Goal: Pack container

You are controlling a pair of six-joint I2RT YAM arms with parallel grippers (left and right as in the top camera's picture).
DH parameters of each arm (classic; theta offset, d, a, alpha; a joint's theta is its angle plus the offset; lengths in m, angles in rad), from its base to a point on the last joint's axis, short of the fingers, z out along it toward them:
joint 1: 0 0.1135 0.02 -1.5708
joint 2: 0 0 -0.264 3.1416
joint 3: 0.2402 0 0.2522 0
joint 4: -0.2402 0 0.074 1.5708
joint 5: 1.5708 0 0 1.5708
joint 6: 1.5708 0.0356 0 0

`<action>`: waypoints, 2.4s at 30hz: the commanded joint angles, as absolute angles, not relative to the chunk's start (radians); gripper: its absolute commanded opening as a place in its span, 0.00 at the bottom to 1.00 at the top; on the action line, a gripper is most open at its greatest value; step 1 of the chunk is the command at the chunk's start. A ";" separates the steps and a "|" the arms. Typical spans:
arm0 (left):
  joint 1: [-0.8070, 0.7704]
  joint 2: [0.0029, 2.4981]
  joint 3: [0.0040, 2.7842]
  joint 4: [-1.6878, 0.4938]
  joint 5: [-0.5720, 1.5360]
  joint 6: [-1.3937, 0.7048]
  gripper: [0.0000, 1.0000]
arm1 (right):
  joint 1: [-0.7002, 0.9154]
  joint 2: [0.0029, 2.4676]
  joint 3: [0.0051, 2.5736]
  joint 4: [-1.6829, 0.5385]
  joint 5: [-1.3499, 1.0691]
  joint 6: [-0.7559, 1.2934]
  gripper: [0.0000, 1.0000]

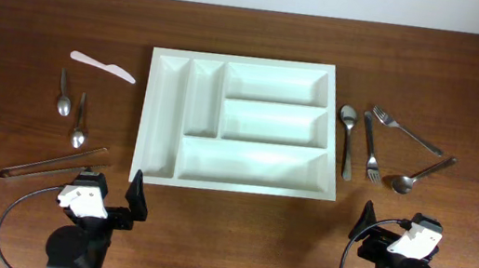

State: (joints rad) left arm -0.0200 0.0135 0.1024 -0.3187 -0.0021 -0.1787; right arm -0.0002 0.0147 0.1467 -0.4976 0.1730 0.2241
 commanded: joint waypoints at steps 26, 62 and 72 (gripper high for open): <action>-0.017 0.005 0.099 -0.320 0.012 -0.170 0.99 | -0.001 0.004 0.138 -0.498 0.168 0.217 0.99; -0.017 0.005 0.099 -0.320 0.012 -0.170 0.99 | -0.001 0.035 0.266 -0.356 0.122 0.305 0.99; -0.017 0.005 0.099 -0.320 0.012 -0.170 0.99 | -0.001 0.768 1.039 -0.957 0.054 0.273 0.99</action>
State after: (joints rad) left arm -0.0200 0.0128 0.1020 -0.3176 -0.0021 -0.1787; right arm -0.0002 0.5182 0.8162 -0.8501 0.1055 0.2935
